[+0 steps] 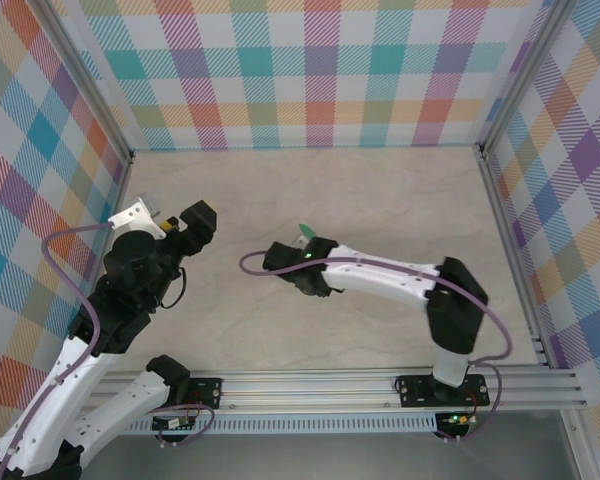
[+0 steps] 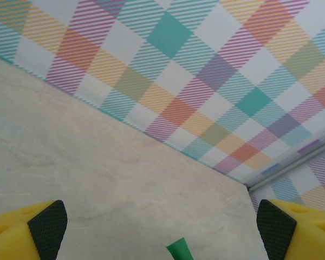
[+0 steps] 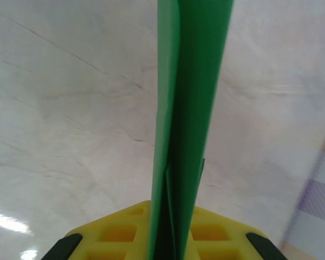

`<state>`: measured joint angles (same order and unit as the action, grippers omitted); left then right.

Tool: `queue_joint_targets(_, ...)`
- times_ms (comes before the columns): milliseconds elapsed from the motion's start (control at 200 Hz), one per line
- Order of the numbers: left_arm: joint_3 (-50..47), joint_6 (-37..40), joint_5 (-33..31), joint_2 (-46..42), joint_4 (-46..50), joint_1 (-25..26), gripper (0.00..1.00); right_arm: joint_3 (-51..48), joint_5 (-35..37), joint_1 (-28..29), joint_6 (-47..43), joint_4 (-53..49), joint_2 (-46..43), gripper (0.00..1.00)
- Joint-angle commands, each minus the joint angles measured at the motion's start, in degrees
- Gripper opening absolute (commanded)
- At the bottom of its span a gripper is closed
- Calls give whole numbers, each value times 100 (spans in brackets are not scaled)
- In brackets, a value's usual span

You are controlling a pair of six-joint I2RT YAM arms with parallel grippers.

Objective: Fold a paper plane with a square sheet of paper (fold left side to right side)
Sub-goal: Turn over the paper at the center of the table.

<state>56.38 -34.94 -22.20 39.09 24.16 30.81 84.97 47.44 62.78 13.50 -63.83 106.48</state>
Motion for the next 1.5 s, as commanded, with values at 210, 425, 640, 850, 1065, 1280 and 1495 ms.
queue_joint_targets(210, 45, 14, -567, -60, 449, -22, 94, 872, 1901, 156, 109, -1301, 1877, 17)
queue_joint_targets(425, 15, -7, -544, -52, 426, -22, 94, 842, 1675, 169, -288, -973, 2220, 22)
queue_joint_targets(640, 41, 4, -485, 11, 441, -22, 94, 707, 721, 246, -747, -523, 2284, 31)
queue_joint_targets(850, 92, 14, -393, 119, 473, -22, 94, 497, -515, 352, -781, -91, 1566, 61)
queue_joint_targets(1065, 284, -33, -346, 510, 756, -30, 96, -439, -1621, 359, -599, 709, -263, 94)
queue_joint_targets(1280, 244, -253, 528, 1192, 643, -40, 98, -1886, -2903, -460, -312, 2064, -2609, 100)
queue_joint_targets(1495, -248, -507, 2597, 2411, -284, -2, 95, -3828, -5121, -2197, 663, 4070, -4721, 100)
